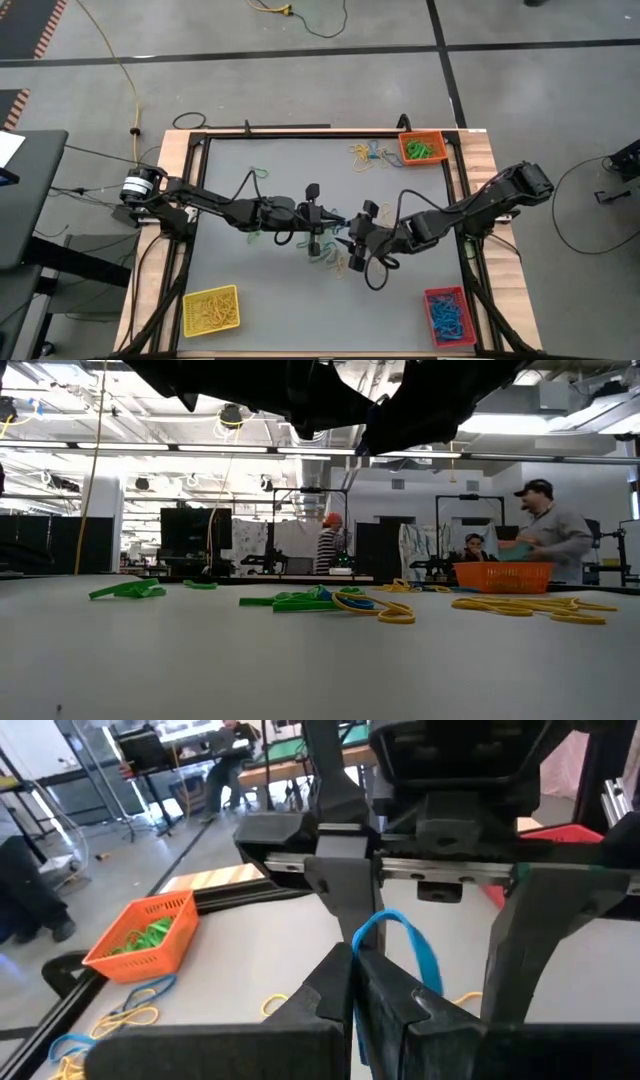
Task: Sort rubber bands into baskets
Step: Put the blue rubber band into the red bin
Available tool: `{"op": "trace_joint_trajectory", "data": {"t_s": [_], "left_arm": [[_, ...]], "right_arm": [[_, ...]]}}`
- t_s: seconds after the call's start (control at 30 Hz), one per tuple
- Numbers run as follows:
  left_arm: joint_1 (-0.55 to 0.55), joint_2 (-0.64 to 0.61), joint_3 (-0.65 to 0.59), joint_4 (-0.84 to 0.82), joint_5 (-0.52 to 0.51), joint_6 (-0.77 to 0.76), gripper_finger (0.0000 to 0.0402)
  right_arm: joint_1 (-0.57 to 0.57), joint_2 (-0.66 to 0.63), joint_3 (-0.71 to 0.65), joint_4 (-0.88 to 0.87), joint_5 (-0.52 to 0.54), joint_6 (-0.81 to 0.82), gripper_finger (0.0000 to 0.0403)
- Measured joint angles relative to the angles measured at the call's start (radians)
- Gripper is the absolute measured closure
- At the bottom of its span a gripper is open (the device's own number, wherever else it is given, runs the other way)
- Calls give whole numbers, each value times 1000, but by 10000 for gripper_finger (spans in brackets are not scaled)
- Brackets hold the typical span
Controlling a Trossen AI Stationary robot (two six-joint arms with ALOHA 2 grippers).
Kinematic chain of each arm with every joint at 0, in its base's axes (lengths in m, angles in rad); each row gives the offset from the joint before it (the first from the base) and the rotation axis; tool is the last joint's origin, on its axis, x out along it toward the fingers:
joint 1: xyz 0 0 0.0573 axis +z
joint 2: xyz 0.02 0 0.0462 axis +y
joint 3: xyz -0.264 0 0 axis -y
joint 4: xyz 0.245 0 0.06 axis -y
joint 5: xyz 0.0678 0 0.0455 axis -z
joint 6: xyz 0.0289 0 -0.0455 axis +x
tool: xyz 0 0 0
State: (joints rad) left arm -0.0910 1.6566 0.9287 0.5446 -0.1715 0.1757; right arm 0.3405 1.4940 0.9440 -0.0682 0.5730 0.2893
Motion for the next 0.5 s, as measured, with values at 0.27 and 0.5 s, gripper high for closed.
{"op": "trace_joint_trajectory", "data": {"t_s": [0.27,0.5], "left_arm": [[-23,0,0,48,2,16,401],[-32,0,0,48,2,25,401]], "right_arm": [[-11,0,0,9,1,-1,191],[-23,0,0,10,2,-2,258]]}}
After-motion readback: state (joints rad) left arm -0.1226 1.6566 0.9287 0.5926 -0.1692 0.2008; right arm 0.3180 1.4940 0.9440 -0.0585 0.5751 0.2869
